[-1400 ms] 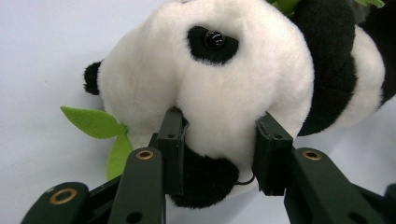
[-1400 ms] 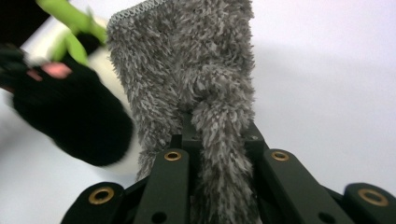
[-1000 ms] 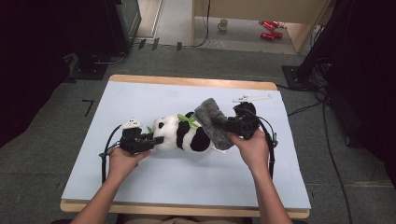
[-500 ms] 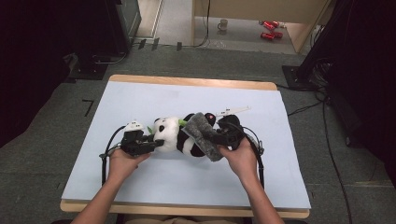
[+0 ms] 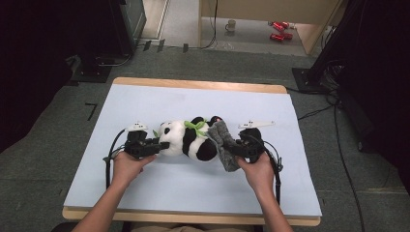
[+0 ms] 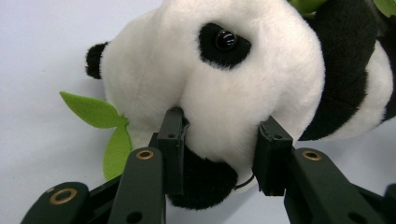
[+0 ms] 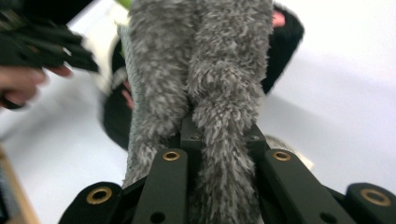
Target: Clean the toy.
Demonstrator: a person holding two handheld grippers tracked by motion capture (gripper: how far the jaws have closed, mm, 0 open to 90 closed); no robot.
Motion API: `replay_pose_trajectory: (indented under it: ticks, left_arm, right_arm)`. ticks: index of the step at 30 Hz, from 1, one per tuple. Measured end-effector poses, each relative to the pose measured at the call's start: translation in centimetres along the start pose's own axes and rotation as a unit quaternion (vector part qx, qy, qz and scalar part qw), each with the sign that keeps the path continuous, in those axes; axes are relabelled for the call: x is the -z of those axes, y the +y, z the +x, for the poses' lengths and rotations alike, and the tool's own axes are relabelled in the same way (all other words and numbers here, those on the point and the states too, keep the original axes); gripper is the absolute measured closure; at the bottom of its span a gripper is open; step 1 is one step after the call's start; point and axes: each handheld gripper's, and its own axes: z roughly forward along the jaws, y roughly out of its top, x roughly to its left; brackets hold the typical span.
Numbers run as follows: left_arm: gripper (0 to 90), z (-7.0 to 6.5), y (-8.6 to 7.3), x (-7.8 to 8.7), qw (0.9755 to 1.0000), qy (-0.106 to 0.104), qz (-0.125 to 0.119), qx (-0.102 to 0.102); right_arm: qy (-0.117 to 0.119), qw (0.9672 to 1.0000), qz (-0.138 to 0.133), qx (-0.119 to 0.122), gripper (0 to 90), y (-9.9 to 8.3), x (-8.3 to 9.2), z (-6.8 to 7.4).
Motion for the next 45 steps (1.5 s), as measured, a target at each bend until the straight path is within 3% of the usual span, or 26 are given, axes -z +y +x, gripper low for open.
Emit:
replay_pose_trajectory:
  ticks: [3,6,10,14,19,30,34,37,39,45]
  left_arm:
    - [61.3,0.1,0.1,0.0,1.0000,-0.002,0.000,0.004]
    - [61.1,0.3,0.3,-0.1,0.9999,-0.005,-0.002,0.008]
    - [60.8,0.5,0.6,-0.1,0.9999,-0.009,-0.005,0.012]
    - [60.5,0.7,0.7,-0.1,0.9996,-0.015,-0.010,0.020]
    - [60.6,0.6,0.6,-0.1,0.9997,-0.015,-0.011,0.014]
    - [61.0,0.4,0.6,-0.1,0.9999,-0.007,-0.008,-0.001]
    - [61.8,0.3,0.7,-0.1,1.0000,-0.006,-0.005,-0.005]
    - [61.9,0.2,0.6,-0.2,1.0000,-0.004,-0.002,-0.008]
    - [62.0,0.1,0.6,-0.2,0.9999,-0.001,0.003,-0.014]
    - [62.0,0.6,0.8,-0.2,0.9999,-0.011,0.004,-0.005]
  right_arm:
    - [-0.003,1.0000,0.002,-0.002,78.5,-0.7,-0.6,0.0]
    - [0.018,0.9994,0.014,-0.026,78.5,-1.1,-1.0,-0.4]
    - [0.006,0.9989,0.037,-0.027,78.4,-1.4,-1.3,-1.0]
    - [-0.004,0.9994,0.019,-0.030,78.4,-0.6,0.2,-1.3]
    - [-0.007,0.9997,-0.003,-0.025,78.4,0.7,2.2,-1.4]
    - [0.002,0.9994,-0.034,0.001,78.4,4.2,3.6,1.0]
    - [0.016,0.9991,-0.038,0.013,78.4,5.0,2.8,2.3]
    - [0.016,0.9994,-0.007,0.030,78.5,4.6,0.9,3.3]
    - [0.021,0.9992,-0.004,0.033,78.6,3.9,0.1,3.5]
    - [0.003,0.9998,-0.013,0.013,79.0,2.2,1.0,1.9]
